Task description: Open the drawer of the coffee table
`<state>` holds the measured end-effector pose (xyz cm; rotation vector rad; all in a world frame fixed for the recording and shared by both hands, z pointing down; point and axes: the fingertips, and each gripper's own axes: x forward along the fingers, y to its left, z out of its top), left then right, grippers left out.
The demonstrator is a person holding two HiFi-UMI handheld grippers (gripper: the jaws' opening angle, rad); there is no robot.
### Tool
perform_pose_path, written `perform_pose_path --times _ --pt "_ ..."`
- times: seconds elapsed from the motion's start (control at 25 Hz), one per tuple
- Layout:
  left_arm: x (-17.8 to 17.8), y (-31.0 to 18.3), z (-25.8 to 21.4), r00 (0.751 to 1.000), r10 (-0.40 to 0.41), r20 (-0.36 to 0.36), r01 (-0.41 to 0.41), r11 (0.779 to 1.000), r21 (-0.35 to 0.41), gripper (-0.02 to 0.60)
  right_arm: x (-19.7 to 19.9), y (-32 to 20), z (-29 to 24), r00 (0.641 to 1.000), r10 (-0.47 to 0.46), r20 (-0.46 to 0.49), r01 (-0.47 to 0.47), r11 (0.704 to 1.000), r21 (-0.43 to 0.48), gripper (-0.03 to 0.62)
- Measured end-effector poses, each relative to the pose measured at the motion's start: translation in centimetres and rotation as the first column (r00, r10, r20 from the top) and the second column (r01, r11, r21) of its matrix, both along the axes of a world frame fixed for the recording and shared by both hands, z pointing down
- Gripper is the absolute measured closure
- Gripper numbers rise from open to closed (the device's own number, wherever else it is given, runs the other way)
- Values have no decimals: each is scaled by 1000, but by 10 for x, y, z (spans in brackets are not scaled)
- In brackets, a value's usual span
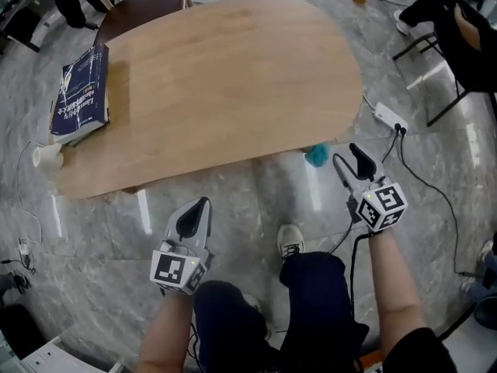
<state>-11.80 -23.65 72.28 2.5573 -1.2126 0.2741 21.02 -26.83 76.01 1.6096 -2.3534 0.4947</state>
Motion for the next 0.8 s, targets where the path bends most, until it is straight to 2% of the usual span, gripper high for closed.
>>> perform_pose_path --times 0.16,0.24,0.28,0.4,0.6,0.8 --pt "-9 -9 36 1000 -21 -6 21 999 29 573 7 -17 24 999 -23 -45 24 999 37 366" --pt "-13 -13 51 1000 -19 -20 20 999 43 468 8 -24 39 998 -29 -54 31 998 47 364" --pt "-15 -15 56 1000 -19 -21 20 998 56 454 9 -28 46 998 -28 -52 31 998 54 354" --pt "-23 -19 69 999 -36 -20 37 996 84 444 11 -40 59 998 -35 -50 38 997 71 341" --pt "-27 -16 79 998 -45 -31 48 993 105 420 8 -49 62 989 -101 -108 109 991 76 339" --pt "-45 -16 74 995 -83 -47 89 989 121 420 1 -52 65 979 -184 -84 188 981 45 339"
